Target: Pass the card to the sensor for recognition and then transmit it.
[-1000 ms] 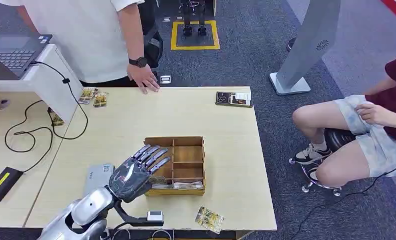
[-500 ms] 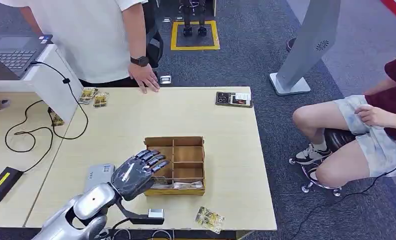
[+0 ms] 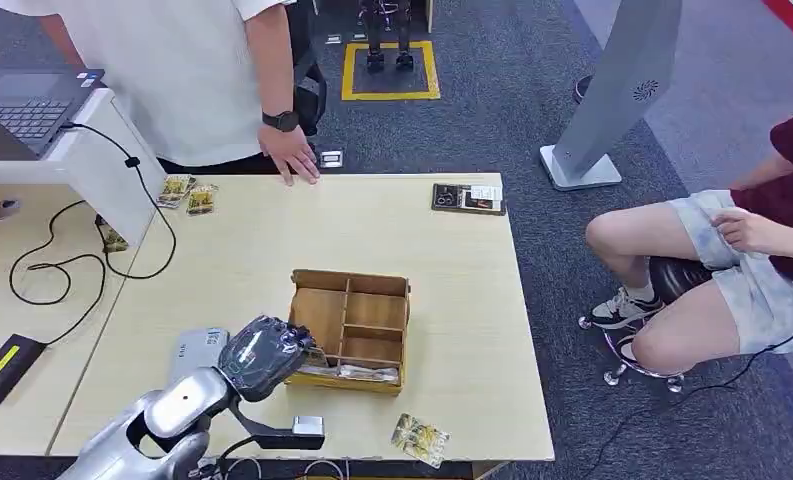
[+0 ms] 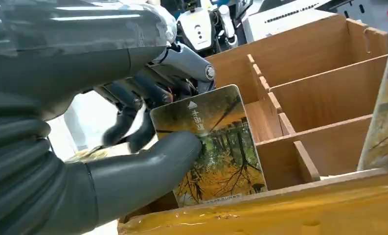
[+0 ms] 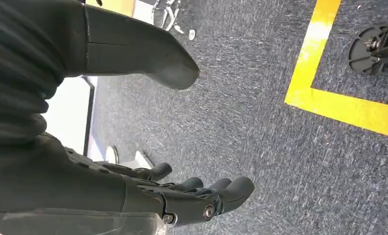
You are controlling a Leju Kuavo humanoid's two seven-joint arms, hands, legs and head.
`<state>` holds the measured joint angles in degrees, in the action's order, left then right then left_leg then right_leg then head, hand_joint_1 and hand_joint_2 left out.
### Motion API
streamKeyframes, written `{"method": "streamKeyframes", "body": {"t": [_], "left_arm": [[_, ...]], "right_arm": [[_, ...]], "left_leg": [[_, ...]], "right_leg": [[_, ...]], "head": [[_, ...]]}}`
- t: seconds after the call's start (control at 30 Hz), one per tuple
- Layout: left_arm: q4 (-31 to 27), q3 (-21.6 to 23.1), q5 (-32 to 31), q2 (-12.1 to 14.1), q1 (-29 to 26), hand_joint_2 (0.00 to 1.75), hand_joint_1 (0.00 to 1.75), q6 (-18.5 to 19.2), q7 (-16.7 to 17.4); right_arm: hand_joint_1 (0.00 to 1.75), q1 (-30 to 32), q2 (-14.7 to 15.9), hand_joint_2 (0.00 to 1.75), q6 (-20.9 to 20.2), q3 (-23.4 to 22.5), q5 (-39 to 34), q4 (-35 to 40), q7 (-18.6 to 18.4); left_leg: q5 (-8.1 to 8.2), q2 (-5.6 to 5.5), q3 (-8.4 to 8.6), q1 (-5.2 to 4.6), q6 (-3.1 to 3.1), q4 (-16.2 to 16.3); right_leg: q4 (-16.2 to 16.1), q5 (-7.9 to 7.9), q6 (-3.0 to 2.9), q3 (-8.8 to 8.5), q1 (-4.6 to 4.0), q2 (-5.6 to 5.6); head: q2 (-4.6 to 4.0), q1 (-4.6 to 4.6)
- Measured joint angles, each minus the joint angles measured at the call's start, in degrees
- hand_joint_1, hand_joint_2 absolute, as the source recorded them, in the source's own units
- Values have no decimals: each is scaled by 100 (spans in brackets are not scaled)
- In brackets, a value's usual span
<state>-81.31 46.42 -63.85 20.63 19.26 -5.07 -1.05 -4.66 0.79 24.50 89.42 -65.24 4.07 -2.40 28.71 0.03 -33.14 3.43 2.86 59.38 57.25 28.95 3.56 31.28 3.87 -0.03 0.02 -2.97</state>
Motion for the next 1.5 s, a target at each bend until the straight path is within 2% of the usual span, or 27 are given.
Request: {"method": "streamKeyframes", "body": {"t": [0.17,0.23,0.27,0.3,0.33,0.5,0.53,0.57,0.63,1.5], "left_arm": [[-2,2,46,33,-1,175,175,-26,-29],[-2,2,61,33,-4,175,143,-37,-29],[-2,4,70,35,-5,175,161,-55,-29],[-2,4,81,35,-8,175,161,-70,-29],[-2,4,83,35,-12,175,175,-85,-29],[-2,4,94,39,-45,175,175,-212,-35],[-2,4,94,39,-51,175,113,-232,-37],[-2,4,94,39,-57,175,5,-247,-37],[-7,4,94,39,-67,175,0,-273,-35],[-105,4,85,20,-84,175,0,-365,-16]], "right_arm": [[0,0,0,175,0,0,0,0,0],[0,-1,0,175,0,0,0,0,0],[0,-1,0,175,0,0,0,0,0],[0,-1,0,175,0,0,0,0,0],[0,-1,0,175,0,0,0,0,0],[0,-1,0,175,2,0,0,0,0],[0,-1,0,175,0,0,0,0,0],[0,-1,0,175,0,0,-4,0,0],[0,-1,0,175,2,0,-15,0,0],[0,-4,0,175,0,0,-15,0,-15]], "left_leg": [[0,0,0,0,0,0],[0,0,0,0,0,0],[0,0,0,0,0,0],[0,0,0,0,0,0],[0,0,0,0,0,0],[0,0,0,0,0,0],[0,0,0,0,0,0],[0,0,-1,0,0,0],[0,-1,-1,0,0,0],[-1,-1,13,0,0,0]], "right_leg": [[0,0,0,0,0,0],[0,0,0,0,0,0],[0,0,0,0,0,0],[0,0,0,0,0,0],[0,0,0,-1,0,0],[0,0,0,0,0,0],[0,0,0,0,0,0],[0,0,0,0,0,0],[0,0,0,-1,0,-2],[0,0,0,-14,0,-1]], "head": [[0,0],[0,0],[0,0],[0,0],[0,0],[0,0],[0,0],[0,0],[0,0],[0,0]]}}
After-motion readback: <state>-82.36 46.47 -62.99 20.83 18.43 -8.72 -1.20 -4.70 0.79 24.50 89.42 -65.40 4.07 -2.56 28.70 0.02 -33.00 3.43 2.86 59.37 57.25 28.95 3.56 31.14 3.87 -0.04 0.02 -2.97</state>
